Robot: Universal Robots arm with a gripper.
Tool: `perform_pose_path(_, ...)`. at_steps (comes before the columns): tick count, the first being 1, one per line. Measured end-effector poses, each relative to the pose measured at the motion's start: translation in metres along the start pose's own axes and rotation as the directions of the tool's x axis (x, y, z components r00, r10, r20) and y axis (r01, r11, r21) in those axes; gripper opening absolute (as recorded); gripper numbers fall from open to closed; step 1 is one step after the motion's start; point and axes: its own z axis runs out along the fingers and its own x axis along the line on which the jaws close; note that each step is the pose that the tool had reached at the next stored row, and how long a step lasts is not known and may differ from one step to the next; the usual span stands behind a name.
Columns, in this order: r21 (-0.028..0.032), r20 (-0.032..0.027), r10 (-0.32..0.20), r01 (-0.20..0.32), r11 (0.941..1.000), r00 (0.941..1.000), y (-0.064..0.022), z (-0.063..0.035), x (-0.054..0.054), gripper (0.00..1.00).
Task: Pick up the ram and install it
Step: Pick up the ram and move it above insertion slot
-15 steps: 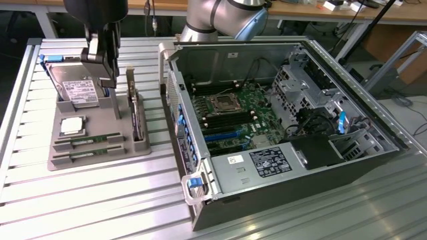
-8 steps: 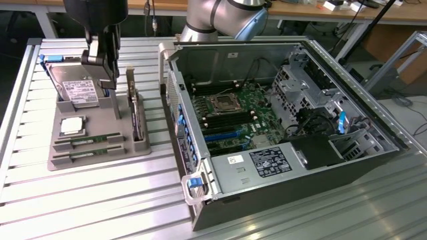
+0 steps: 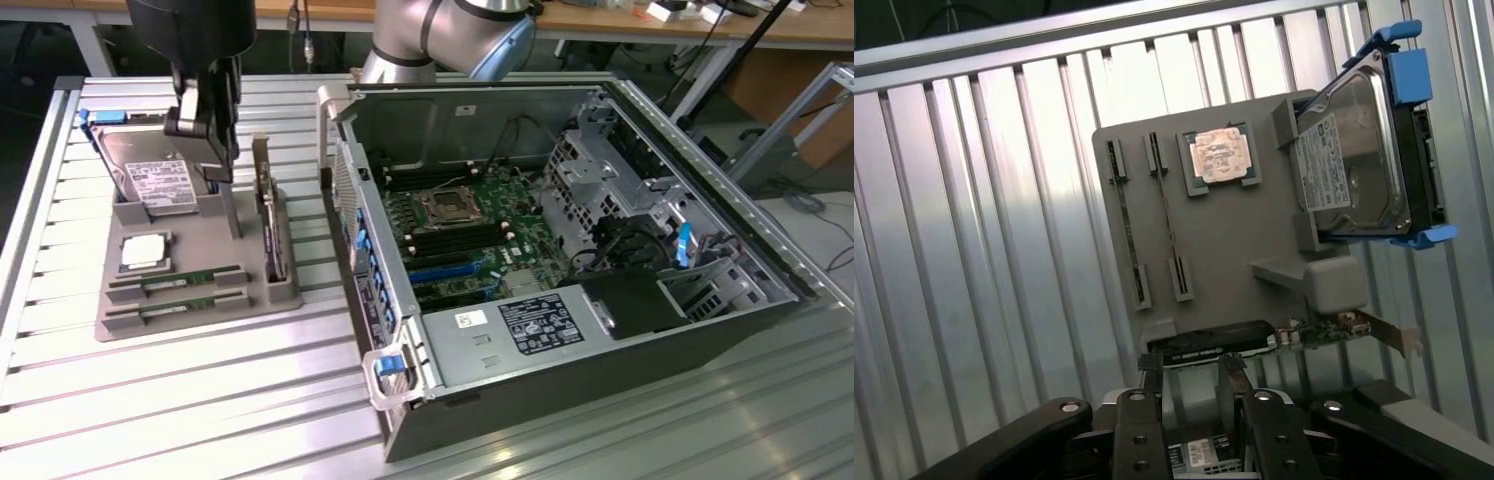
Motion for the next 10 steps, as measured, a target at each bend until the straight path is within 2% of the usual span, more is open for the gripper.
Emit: perform_pose_path(10, -0.0013, 0.0061, 0.000, 0.000, 1.0000, 1.0000, 0.0001, 0.0066, 0.0004, 0.36)
